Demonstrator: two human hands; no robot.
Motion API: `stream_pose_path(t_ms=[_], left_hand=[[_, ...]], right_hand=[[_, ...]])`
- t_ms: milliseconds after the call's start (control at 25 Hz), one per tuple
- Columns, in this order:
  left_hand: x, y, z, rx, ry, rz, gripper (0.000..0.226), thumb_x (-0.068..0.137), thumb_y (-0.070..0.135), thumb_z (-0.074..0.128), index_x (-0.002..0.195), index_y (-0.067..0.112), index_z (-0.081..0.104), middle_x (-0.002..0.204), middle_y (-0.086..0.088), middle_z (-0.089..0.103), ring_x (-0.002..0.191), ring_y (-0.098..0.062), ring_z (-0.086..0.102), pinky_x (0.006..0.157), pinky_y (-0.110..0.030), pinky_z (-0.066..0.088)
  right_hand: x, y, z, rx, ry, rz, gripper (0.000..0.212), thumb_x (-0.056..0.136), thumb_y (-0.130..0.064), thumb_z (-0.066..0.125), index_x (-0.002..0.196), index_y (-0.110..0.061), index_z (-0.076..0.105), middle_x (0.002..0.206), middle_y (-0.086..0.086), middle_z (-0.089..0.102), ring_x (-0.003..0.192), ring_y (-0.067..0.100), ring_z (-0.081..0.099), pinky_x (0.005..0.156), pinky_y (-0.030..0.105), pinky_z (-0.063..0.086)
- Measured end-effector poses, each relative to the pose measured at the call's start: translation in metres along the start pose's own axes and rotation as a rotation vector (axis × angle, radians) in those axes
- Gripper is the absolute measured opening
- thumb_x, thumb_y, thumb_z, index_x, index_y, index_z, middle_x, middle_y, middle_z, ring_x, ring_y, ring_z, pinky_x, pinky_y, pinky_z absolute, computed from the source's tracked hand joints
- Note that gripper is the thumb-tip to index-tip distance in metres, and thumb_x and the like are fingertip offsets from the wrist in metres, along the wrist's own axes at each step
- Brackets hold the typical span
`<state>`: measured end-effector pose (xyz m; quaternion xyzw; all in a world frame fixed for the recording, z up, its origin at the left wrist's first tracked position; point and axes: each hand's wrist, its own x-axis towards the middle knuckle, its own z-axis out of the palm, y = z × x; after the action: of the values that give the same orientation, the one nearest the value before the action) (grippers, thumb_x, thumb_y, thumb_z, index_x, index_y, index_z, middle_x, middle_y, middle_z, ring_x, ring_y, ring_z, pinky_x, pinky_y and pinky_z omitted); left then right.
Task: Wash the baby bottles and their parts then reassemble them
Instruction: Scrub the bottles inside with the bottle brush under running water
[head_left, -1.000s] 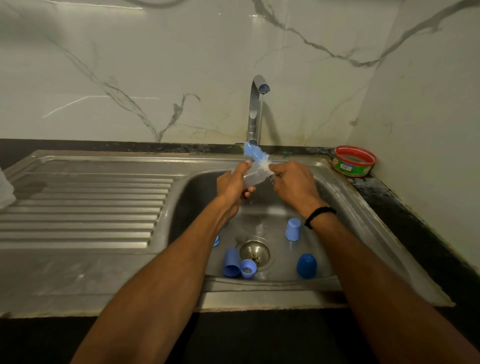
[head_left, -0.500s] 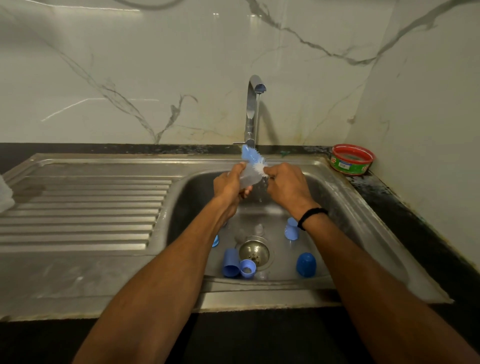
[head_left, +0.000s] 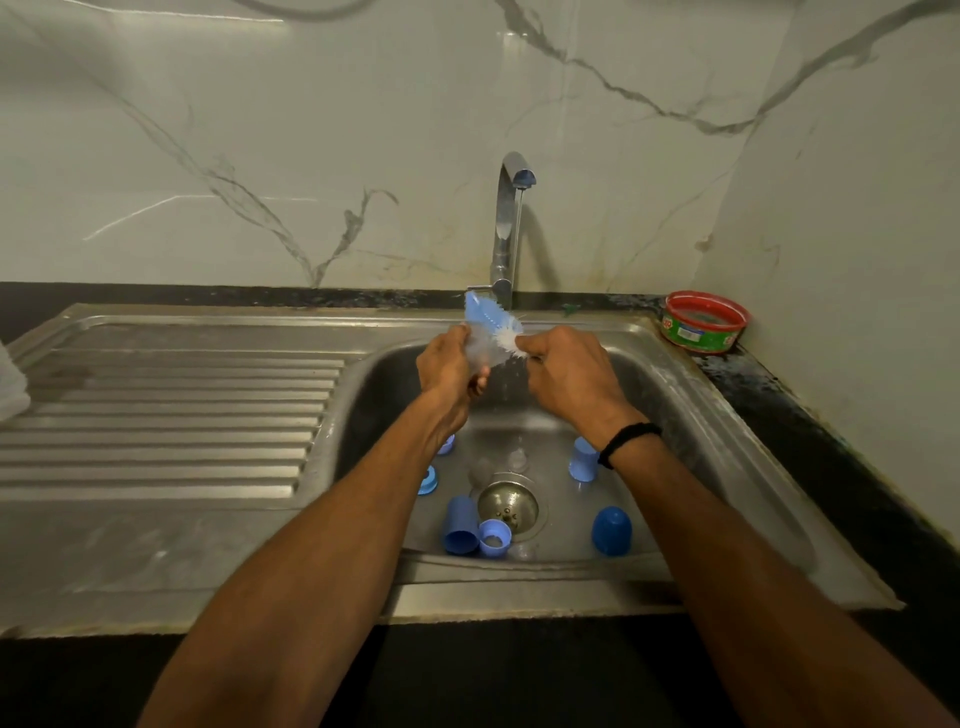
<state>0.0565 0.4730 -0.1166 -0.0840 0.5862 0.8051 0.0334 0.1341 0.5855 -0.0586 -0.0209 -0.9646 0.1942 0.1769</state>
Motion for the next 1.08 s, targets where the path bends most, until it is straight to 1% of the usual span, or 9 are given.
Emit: stream_pose_path(t_ms=[120,200,320,440,600,800,880,1000,1080], left_hand=[[-0.006,-0.003,0.008,0.074,-0.081,-0.038,0.023,0.100,0.032,0.057,0.105,0.012,0.065,0.091,-0.015,0.073,0.050,-0.011,0.056,0.047,-0.023,0.048],[-0.004,-0.001,0.006,0.034,-0.030,-0.027,0.023,0.101,0.030,0.056,0.107,0.010,0.064,0.087,-0.014,0.072,0.047,-0.010,0.055,0.045,-0.023,0.047],[0.000,0.005,0.000,0.010,0.072,-0.069,0.018,0.100,0.027,0.056,0.099,0.010,0.064,0.082,-0.012,0.071,0.045,-0.010,0.054,0.043,-0.021,0.047],[0.002,0.006,-0.001,-0.031,0.077,-0.059,0.019,0.100,0.025,0.055,0.101,0.009,0.064,0.086,-0.014,0.071,0.046,-0.010,0.054,0.045,-0.022,0.047],[-0.007,0.001,0.002,0.034,-0.136,-0.132,0.025,0.101,0.031,0.057,0.113,0.011,0.064,0.101,-0.018,0.074,0.055,-0.013,0.060,0.052,-0.023,0.052],[0.000,0.009,-0.003,-0.035,-0.277,-0.121,0.030,0.103,0.040,0.053,0.124,0.020,0.056,0.119,-0.017,0.063,0.085,-0.023,0.061,0.069,-0.029,0.056],[-0.001,0.005,0.002,0.003,-0.311,-0.073,0.028,0.098,0.026,0.064,0.124,0.020,0.052,0.125,-0.018,0.060,0.081,-0.021,0.059,0.065,-0.027,0.053],[-0.001,0.002,0.005,0.061,-0.268,0.019,0.053,0.085,-0.006,0.071,0.128,0.014,0.049,0.114,-0.014,0.063,0.081,-0.021,0.063,0.068,-0.030,0.056],[0.004,0.005,0.000,0.023,-0.182,0.056,0.043,0.086,0.001,0.073,0.125,0.010,0.056,0.105,-0.013,0.069,0.077,-0.021,0.067,0.070,-0.031,0.059]], right_hand=[[0.000,0.004,-0.002,-0.051,0.022,0.031,0.035,0.095,-0.008,0.057,0.129,-0.011,0.064,0.116,0.013,0.068,0.103,0.026,0.062,0.084,0.026,0.046],[0.000,0.006,0.000,-0.035,0.000,0.013,0.036,0.095,-0.007,0.056,0.130,-0.012,0.063,0.114,0.012,0.068,0.100,0.025,0.062,0.081,0.025,0.045],[0.001,0.003,0.005,-0.055,-0.029,-0.020,0.036,0.095,-0.007,0.056,0.130,-0.013,0.064,0.113,0.013,0.069,0.099,0.027,0.062,0.081,0.026,0.045],[0.003,0.000,0.007,-0.055,-0.025,-0.045,0.035,0.095,-0.008,0.057,0.129,-0.012,0.064,0.111,0.013,0.068,0.099,0.028,0.062,0.078,0.026,0.044],[0.006,0.009,0.008,-0.073,0.015,0.009,0.034,0.094,-0.008,0.058,0.126,-0.011,0.066,0.112,0.012,0.069,0.101,0.026,0.063,0.085,0.028,0.048],[0.007,0.016,0.008,0.089,0.075,0.047,0.037,0.091,-0.003,0.055,0.123,-0.015,0.069,0.109,0.010,0.073,0.100,0.027,0.065,0.087,0.029,0.052],[0.007,0.017,0.009,0.097,0.073,0.065,0.037,0.092,-0.003,0.054,0.125,-0.015,0.068,0.113,0.010,0.072,0.103,0.026,0.065,0.091,0.030,0.052],[0.007,0.018,0.011,0.099,0.050,0.097,0.038,0.093,-0.004,0.055,0.127,-0.015,0.066,0.118,0.009,0.070,0.107,0.025,0.063,0.092,0.026,0.048],[0.005,0.016,0.011,0.091,0.007,0.078,0.037,0.094,-0.005,0.056,0.128,-0.016,0.065,0.118,0.008,0.070,0.106,0.024,0.064,0.087,0.024,0.046]])
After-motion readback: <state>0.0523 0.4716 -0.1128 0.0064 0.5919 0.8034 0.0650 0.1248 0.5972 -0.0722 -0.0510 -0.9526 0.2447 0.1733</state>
